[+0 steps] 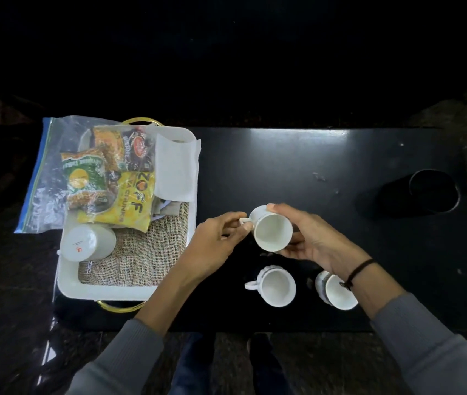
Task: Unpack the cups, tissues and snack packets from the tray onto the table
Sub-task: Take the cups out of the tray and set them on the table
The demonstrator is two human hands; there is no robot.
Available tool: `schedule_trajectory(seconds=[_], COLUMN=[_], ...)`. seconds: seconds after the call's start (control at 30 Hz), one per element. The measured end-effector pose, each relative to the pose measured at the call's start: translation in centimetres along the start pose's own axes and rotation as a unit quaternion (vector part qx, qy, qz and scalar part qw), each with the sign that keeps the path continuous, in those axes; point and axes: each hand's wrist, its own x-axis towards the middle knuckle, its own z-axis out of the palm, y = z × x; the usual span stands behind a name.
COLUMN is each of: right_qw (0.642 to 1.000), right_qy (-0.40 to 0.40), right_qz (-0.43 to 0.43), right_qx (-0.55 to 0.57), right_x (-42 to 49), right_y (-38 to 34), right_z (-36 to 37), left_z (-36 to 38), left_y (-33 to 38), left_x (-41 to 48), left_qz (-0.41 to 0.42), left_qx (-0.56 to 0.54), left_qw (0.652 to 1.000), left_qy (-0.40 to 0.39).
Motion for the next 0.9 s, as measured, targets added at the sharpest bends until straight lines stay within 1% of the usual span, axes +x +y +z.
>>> schedule_trajectory(seconds=[0.13, 0.23, 0.5, 0.57, 0.63, 0.73, 0.9], right_qw=[0.998, 0.995, 0.985, 0.979, 0.961, 0.915, 0.866], right_qy=[0.025, 0.035, 0.043, 0.062, 0.095, 0.147, 0.216], right_qz=[0.044, 0.054, 0.036, 0.023, 0.002, -0.031, -0.104], right_qx=[-0.031, -0.075, -0.165, -0.195, -0.258, -0.375, -0.440], right_x=[1.2, 1.8, 1.9, 2.0, 1.9, 1.6, 0.4], right_y=[0.4, 0.6, 0.9, 1.0, 1.0, 0.6, -0.7], right_z=[0.0, -0.3, -0.1, -0.1, 0.0, 0.0, 1.0], left_z=[1.2, 1.9, 2.6, 2.5, 2.5, 2.5, 2.2], left_y=[-1.1, -1.7, -3.2, -3.4, -3.4, -3.0, -1.5], left_x=[0.7, 1.2, 1.5, 1.5, 1.5, 1.4, 0.5], left_qz=[-0.013, -0.023, -0.043, -0.047, -0.048, -0.056, -0.061], left_qx=[-0.008, -0.015, -0.061, -0.062, -0.055, -0.026, 0.050], left_qw=[1.000, 1.000, 0.997, 0.997, 0.997, 0.998, 0.996], left_qy=[-0.003, -0.010, -0.015, -0.016, -0.017, -0.011, 0.030])
